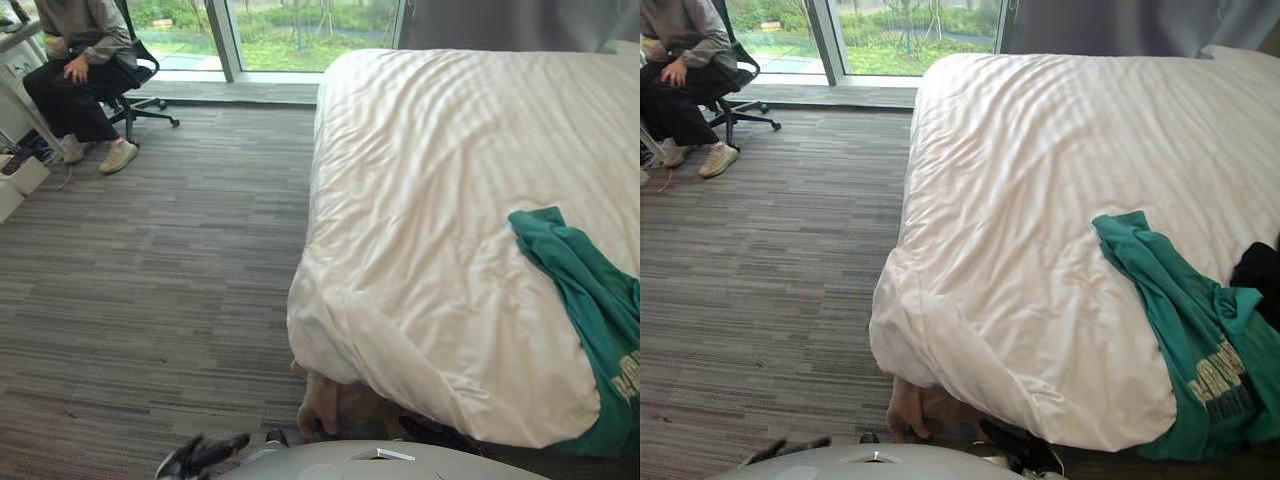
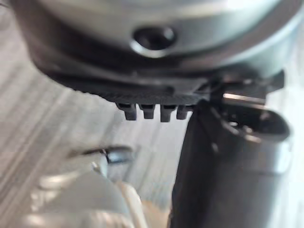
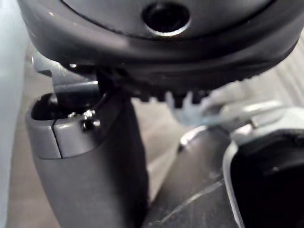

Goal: Tidy up the quilt and then pick up the clothes from the bed and put them into the laundry hamper

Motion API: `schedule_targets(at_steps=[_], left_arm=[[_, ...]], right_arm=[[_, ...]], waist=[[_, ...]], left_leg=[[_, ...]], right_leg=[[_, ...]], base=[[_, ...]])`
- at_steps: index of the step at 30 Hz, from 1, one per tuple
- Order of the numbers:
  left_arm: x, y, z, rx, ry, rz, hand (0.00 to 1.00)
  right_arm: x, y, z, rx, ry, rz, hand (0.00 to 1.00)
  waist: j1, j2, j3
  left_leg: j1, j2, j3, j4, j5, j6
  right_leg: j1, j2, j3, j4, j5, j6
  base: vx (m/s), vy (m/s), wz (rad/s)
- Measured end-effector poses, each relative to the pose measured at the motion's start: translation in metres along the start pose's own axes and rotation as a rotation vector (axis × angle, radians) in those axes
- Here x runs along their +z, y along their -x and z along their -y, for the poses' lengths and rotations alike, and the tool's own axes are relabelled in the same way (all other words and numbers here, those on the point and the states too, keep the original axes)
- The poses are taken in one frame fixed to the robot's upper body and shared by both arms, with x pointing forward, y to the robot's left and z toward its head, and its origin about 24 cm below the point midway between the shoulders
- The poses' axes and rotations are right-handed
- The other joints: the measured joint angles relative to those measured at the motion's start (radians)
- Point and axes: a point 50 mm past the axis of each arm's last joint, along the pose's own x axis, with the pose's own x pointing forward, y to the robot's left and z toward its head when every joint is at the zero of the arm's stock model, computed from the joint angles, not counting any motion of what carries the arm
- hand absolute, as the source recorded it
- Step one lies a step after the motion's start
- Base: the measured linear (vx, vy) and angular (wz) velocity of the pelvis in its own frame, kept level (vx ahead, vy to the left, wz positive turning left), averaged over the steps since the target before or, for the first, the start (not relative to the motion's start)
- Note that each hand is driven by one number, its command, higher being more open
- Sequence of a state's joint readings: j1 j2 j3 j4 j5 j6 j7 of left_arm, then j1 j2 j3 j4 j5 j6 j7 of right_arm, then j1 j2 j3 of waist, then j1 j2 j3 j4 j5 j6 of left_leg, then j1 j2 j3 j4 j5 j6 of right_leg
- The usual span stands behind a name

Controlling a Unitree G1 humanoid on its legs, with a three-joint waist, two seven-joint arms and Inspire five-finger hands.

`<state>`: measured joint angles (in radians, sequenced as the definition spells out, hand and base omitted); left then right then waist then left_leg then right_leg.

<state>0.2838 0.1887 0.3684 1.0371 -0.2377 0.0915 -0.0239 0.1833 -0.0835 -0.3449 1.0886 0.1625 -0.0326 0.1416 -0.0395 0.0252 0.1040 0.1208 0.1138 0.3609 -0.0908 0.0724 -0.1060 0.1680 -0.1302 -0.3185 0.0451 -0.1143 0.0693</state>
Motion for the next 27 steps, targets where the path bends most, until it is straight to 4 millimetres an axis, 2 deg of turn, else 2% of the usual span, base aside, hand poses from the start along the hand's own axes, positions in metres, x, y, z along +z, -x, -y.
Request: schedule_targets(at_steps=[3,6,9,12,14,15,18,21,23,24,27], left_arm=[[-0.021,0.005,-0.024,0.221,0.142,-0.090,1.00],[-0.032,0.008,-0.026,0.276,0.182,-0.112,1.00],[-0.033,0.006,-0.010,0.215,0.112,-0.074,1.00],[-0.020,0.003,0.021,0.073,-0.023,0.021,1.00],[-0.001,0.003,0.051,-0.055,-0.102,0.117,1.00],[0.005,0.003,0.058,-0.081,-0.112,0.141,1.00],[0.038,0.007,0.093,-0.196,-0.175,0.270,1.00],[0.066,0.012,0.108,-0.209,-0.169,0.378,1.00],[0.087,0.015,0.112,-0.177,-0.152,0.443,1.00],[0.108,0.018,0.106,-0.107,-0.145,0.508,1.00],[0.147,0.025,0.084,0.021,-0.122,0.624,1.00]], right_arm=[[0.000,0.000,0.000,-0.004,0.000,0.001,1.00],[0.001,0.000,0.001,-0.014,-0.004,0.000,1.00],[-0.001,0.000,0.003,-0.041,-0.036,-0.006,1.00],[-0.006,0.002,0.006,-0.071,-0.118,-0.030,1.00],[-0.013,0.004,0.008,-0.108,-0.245,-0.035,1.00],[-0.014,0.005,0.009,-0.116,-0.280,-0.036,1.00],[-0.023,0.009,0.015,-0.177,-0.424,-0.042,1.00],[-0.025,0.011,0.023,-0.212,-0.463,-0.042,1.00],[-0.026,0.012,0.026,-0.219,-0.471,-0.036,1.00],[-0.025,0.013,0.028,-0.222,-0.469,-0.029,1.00],[-0.024,0.013,0.028,-0.213,-0.468,-0.019,1.00]], waist=[[0.010,0.006,-0.003],[0.010,0.015,-0.010],[0.010,0.017,-0.012],[0.010,0.013,-0.015],[0.009,0.004,-0.020],[0.008,0.006,-0.023],[-0.006,0.005,-0.026],[-0.024,0.007,-0.029],[-0.023,0.003,-0.025],[-0.029,0.002,-0.025],[-0.045,0.003,-0.024]], left_leg=[[0.010,0.001,0.011,0.000,-0.004,0.001],[0.011,0.000,0.023,0.000,-0.009,0.003],[0.013,0.000,0.035,0.000,-0.017,0.003],[0.024,0.002,0.057,0.000,-0.023,-0.004],[0.027,0.004,0.085,0.000,-0.033,-0.009],[0.028,0.004,0.094,0.000,-0.035,-0.010],[0.048,0.005,0.140,0.000,-0.044,-0.015],[0.069,0.007,0.168,0.001,-0.052,-0.023],[0.079,0.011,0.182,0.004,-0.052,-0.024],[0.084,0.019,0.191,0.004,-0.053,-0.025],[0.093,0.031,0.196,0.005,-0.054,-0.026]], right_leg=[[0.012,0.000,0.002,-0.014,0.004,0.007],[0.009,-0.006,0.010,-0.015,0.005,0.009],[0.006,-0.006,0.021,-0.020,0.006,0.010],[0.006,-0.005,0.038,-0.023,0.007,0.012],[-0.008,-0.002,0.070,-0.023,0.007,0.012],[-0.013,-0.001,0.078,-0.022,0.008,0.013],[-0.020,0.003,0.122,-0.022,0.015,0.022],[-0.011,0.006,0.147,-0.025,0.015,0.021],[-0.011,0.010,0.159,-0.025,0.016,0.020],[-0.011,0.014,0.163,-0.025,0.017,0.018],[-0.009,0.022,0.165,-0.024,0.019,0.015]], base=[[-0.03,0.007,-0.03],[-0.03,0.032,-0.08],[-0.02,0.015,-0.11],[0.01,0.018,-0.20],[0.04,0.020,-0.35],[0.07,0.017,-0.41],[0.12,0.011,-0.44],[0.14,0.006,-0.33],[0.09,-0.017,-0.25],[0.04,-0.028,-0.18],[0.03,-0.058,-0.13]])
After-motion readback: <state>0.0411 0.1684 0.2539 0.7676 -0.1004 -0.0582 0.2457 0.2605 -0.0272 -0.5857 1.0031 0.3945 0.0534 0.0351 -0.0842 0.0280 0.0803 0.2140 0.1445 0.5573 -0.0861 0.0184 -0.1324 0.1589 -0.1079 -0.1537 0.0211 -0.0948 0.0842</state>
